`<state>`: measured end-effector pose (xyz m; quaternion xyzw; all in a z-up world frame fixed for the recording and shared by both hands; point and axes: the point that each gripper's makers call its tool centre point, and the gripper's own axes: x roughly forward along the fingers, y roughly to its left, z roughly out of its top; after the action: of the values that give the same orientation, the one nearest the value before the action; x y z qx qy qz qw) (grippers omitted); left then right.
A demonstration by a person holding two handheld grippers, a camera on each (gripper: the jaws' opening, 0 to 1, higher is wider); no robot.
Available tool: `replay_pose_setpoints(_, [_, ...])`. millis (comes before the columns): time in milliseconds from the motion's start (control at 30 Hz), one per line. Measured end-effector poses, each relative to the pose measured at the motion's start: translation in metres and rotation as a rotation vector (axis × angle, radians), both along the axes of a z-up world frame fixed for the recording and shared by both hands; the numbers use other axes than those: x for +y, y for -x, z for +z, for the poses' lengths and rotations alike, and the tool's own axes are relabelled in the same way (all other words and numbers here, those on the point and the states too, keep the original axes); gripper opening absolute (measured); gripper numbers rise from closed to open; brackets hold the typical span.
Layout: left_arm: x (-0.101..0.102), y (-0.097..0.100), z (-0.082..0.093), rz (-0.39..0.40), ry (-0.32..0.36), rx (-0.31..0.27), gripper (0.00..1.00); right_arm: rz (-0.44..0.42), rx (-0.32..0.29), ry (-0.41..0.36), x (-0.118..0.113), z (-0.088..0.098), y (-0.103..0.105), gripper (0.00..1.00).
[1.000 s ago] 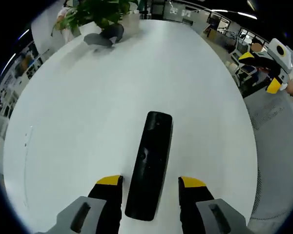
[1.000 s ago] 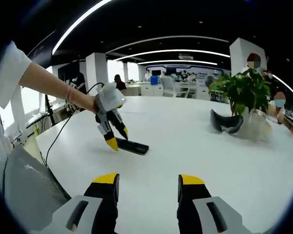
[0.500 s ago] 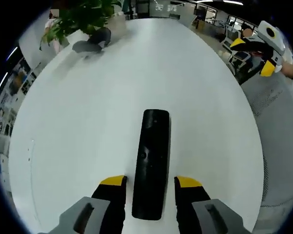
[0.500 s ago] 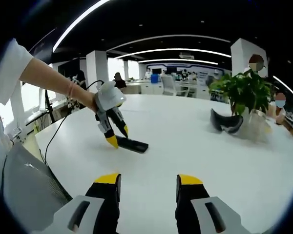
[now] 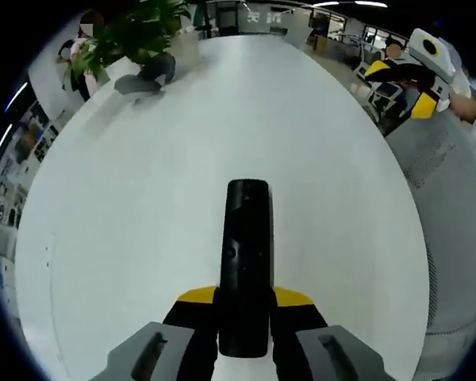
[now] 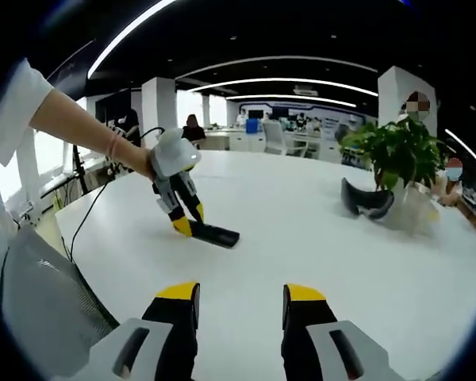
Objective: Press the specified remote control buttons in sequence, fully releasing each button before pressing the next.
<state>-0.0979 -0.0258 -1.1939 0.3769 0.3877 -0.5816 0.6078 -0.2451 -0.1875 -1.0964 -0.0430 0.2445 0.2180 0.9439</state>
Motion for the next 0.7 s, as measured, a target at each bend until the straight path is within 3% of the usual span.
replay_pose_setpoints(267, [0.001, 0.004, 0.000, 0.032, 0.014, 0.000, 0.23, -0.003, -0.004, 0.002, 0.000, 0.001, 0.000, 0.37])
replay_pose_setpoints(700, [0.005, 0.032, 0.000, 0.046, 0.049, 0.014, 0.23, 0.017, -0.015, 0.002, 0.003, 0.003, 0.001, 0.36])
